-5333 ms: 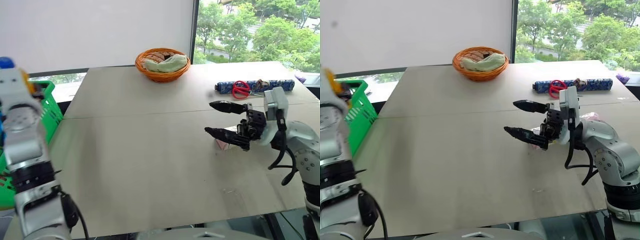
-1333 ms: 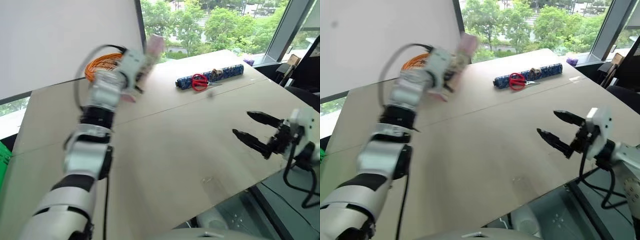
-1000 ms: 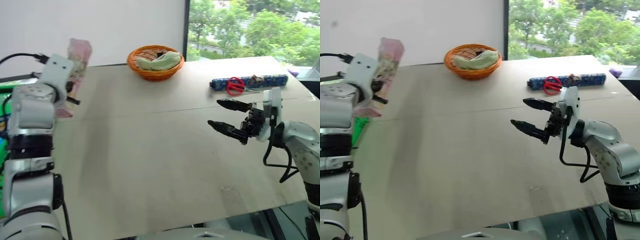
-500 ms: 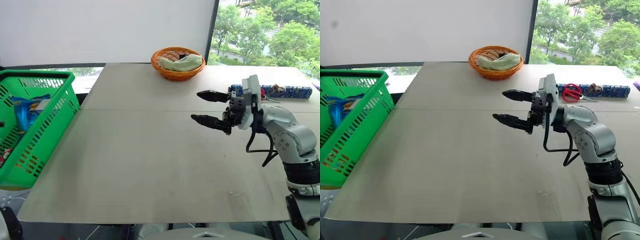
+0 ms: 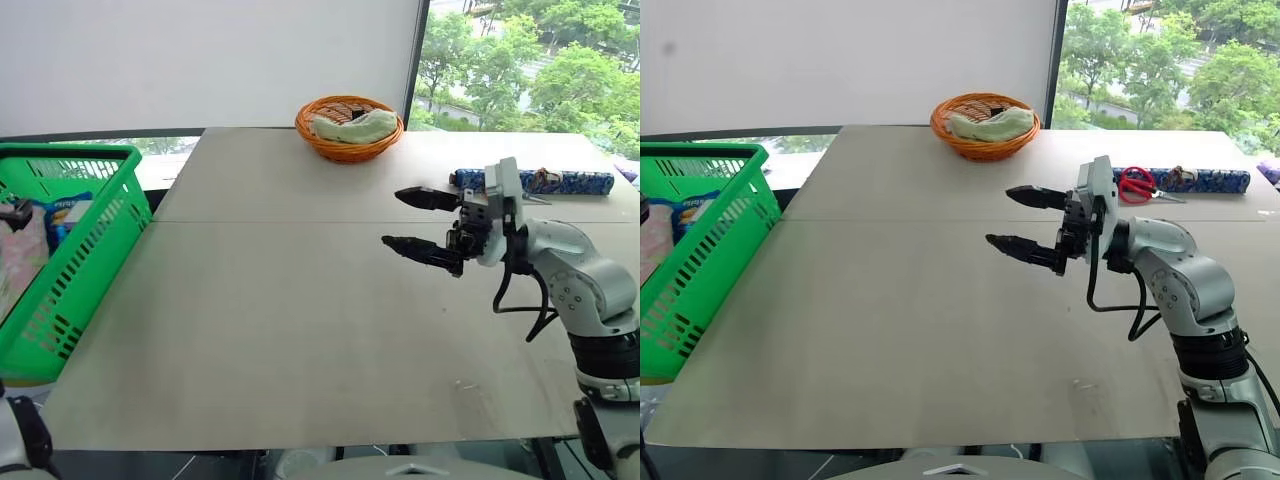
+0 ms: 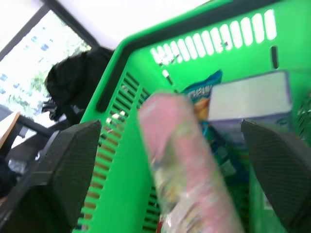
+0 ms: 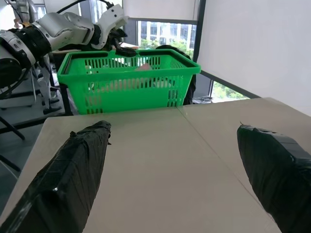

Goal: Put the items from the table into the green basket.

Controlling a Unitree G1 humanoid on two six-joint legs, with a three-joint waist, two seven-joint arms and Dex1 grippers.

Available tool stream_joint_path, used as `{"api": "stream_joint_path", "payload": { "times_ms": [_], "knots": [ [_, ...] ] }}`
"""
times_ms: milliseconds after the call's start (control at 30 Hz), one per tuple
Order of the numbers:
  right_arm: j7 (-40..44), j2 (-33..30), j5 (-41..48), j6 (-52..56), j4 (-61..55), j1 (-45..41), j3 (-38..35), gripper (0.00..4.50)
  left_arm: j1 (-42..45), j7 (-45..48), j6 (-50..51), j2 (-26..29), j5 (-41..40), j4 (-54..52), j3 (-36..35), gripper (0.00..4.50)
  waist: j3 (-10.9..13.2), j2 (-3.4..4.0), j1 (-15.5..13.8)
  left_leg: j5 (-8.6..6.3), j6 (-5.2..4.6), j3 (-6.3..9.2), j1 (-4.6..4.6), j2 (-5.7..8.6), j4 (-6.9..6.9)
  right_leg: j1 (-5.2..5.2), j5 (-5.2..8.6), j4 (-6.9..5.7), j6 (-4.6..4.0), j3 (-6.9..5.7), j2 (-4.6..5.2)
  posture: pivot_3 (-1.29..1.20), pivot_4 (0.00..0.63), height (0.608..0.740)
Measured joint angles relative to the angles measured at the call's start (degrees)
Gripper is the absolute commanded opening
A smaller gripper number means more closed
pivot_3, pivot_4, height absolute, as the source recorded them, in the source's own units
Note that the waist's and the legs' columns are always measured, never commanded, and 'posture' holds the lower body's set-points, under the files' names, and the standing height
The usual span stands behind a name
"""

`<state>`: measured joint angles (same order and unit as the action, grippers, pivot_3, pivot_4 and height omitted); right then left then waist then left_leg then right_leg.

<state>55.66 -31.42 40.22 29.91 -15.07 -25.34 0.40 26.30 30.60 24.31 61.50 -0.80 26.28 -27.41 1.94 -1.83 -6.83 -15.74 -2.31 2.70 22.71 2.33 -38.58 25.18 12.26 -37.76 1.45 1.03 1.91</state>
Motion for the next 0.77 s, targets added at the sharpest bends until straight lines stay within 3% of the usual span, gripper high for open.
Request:
{"api": "stream_joint_path", "payload": {
  "times_ms": [100,200,300,367,467,567,667,767],
  "knots": [
    [0.20,-0.84,-2.25,-1.77,1.43,2.56,-0.45,4.50,-0.41,4.95,-2.09,-5.19,-6.99,-6.71,-0.49,4.45,-0.12,-0.02,-0.20,0.00,0.00,-0.02,0.00,0.02,-0.03,-0.02,0.00,-0.02,0.00,0.00,0.05,0.13,0.000,0.740],
    [0.10,-1.88,-6.25,-6.58,5.25,6.85,-1.72,4.50,-5.24,6.73,0.63,-17.10,-17.94,-21.35,-3.03,4.45,-0.68,0.28,-0.21,-0.04,-0.08,-0.16,-0.09,0.02,-0.04,-0.12,-0.01,0.07,0.01,0.02,0.14,0.12,0.000,0.740],
    [-0.21,-2.05,-10.89,-11.87,11.19,10.86,-2.34,4.50,-17.08,6.83,3.72,-25.21,-21.57,-32.99,3.10,4.45,-0.73,0.33,0.84,-0.07,-0.15,-0.57,-0.29,-0.09,0.04,-0.08,-0.01,0.01,0.01,0.26,0.06,0.12,0.000,0.740],
    [-1.02,-2.11,-13.48,-15.17,15.78,13.46,-3.73,4.50,-26.09,7.13,2.99,-27.88,-18.98,-36.75,10.95,4.45,-0.71,0.36,1.75,-0.08,-0.19,-0.86,-0.70,-0.12,0.28,-0.26,0.01,-0.02,-0.02,0.53,0.01,0.12,0.000,0.740],
    [-1.25,-2.13,-15.97,-17.87,18.59,16.08,-3.75,4.50,-31.68,6.91,0.55,-28.93,-15.80,-37.43,16.34,4.45,-0.67,0.42,2.38,-0.08,-0.16,-0.88,-1.05,-0.41,0.26,-0.58,0.08,-0.05,-0.21,0.46,-0.21,0.10,0.000,0.740],
    [-1.07,-2.07,-16.66,-19.07,19.57,18.29,-3.76,4.50,-34.36,6.05,-1.65,-30.04,-13.60,-37.86,19.09,4.45,-0.54,0.70,2.39,-0.05,-0.13,-0.91,-1.19,-0.57,0.17,-0.77,0.19,-0.05,-0.48,0.41,-0.33,0.09,0.000,0.740],
    [-1.11,-2.07,-17.54,-20.94,21.25,18.82,-4.19,4.50,-35.96,6.50,-3.35,-31.77,-14.16,-40.13,20.27,4.45,-0.33,1.04,2.67,-0.06,-0.13,-0.98,-2.12,-0.65,0.18,-1.72,0.36,0.12,-0.27,0.43,-0.43,0.09,0.000,0.740],
    [-1.10,-2.12,-18.76,-22.78,22.95,19.16,-4.59,4.50,-36.24,6.95,-3.55,-33.04,-16.72,-42.96,20.20,4.45,-0.32,1.06,2.86,-0.05,-0.14,-1.02,-2.11,-0.65,0.17,-1.72,0.37,0.17,-0.24,0.45,-0.49,0.08,0.000,0.740]
  ]
}}
